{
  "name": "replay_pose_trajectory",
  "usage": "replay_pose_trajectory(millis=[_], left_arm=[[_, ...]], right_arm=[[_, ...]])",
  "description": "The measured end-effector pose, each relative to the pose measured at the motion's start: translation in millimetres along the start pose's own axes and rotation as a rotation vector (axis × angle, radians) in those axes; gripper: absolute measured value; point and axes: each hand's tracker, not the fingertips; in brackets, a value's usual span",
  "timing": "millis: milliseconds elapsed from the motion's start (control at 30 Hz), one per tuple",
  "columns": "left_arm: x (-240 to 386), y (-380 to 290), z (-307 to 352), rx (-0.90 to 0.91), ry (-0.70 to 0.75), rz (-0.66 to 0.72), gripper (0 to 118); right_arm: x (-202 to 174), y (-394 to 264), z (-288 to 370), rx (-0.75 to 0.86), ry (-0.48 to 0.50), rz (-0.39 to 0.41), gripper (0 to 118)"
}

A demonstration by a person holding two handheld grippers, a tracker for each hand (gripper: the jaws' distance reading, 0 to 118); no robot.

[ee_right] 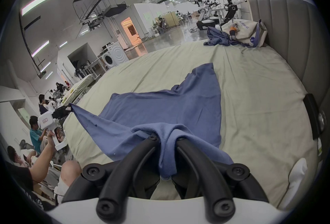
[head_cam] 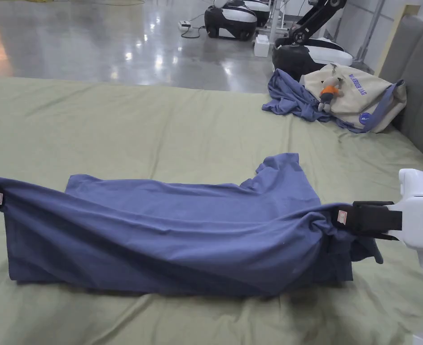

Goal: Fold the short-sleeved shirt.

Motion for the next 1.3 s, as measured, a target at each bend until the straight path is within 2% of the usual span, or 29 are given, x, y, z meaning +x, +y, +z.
replay_pose_trajectory(millis=[367,533,600,633,667,700,733,800,867,900,1000,1100,1133,1200,1233,1267,1300], left_arm=[[-12,-28,-71,-0.162,0.077,-0.025,8],[-13,-44,-80,-0.19,0.116,-0.056,8],[-11,-49,-81,-0.193,0.136,-0.093,8],[-10,-51,-82,-0.191,0.137,-0.108,9],[-9,-52,-83,-0.19,0.138,-0.111,19],[-9,-51,-84,-0.186,0.136,-0.113,47],[-7,-49,-82,-0.182,0.133,-0.115,89],[1,-47,-76,-0.164,0.131,-0.146,92],[17,-40,-63,-0.091,0.176,-0.257,92],[26,-35,-52,-0.045,0.172,-0.297,92],[54,-19,-12,0.037,0.145,-0.331,92],[84,-23,46,0.141,0.138,-0.315,92],[93,-25,66,0.16,0.141,-0.315,92],[110,-42,98,0.222,0.205,-0.317,91],[117,-54,112,0.252,0.234,-0.326,79],[119,-60,119,0.239,0.216,-0.334,50],[120,-69,128,0.238,0.2,-0.326,0]], right_arm=[[26,-14,-72,-0.076,-0.076,-0.009,11],[29,-27,-88,-0.115,-0.144,0.053,11],[28,-33,-93,-0.125,-0.184,0.109,11],[25,-36,-95,-0.131,-0.188,0.131,11],[24,-38,-97,-0.128,-0.193,0.141,12],[22,-39,-97,-0.114,-0.207,0.154,15],[19,-39,-94,-0.096,-0.223,0.174,33],[18,-36,-87,-0.026,-0.261,0.246,57],[4,-34,-66,0.083,-0.296,0.329,91],[-6,-33,-49,0.162,-0.298,0.353,104],[-32,-39,10,0.38,-0.287,0.319,107],[-61,-61,72,0.521,-0.272,0.315,107],[-69,-72,88,0.536,-0.299,0.313,107],[-87,-96,110,0.572,-0.367,0.289,105],[-92,-111,118,0.572,-0.381,0.278,88],[-95,-122,123,0.563,-0.377,0.278,52],[-100,-137,125,0.573,-0.392,0.258,5]])
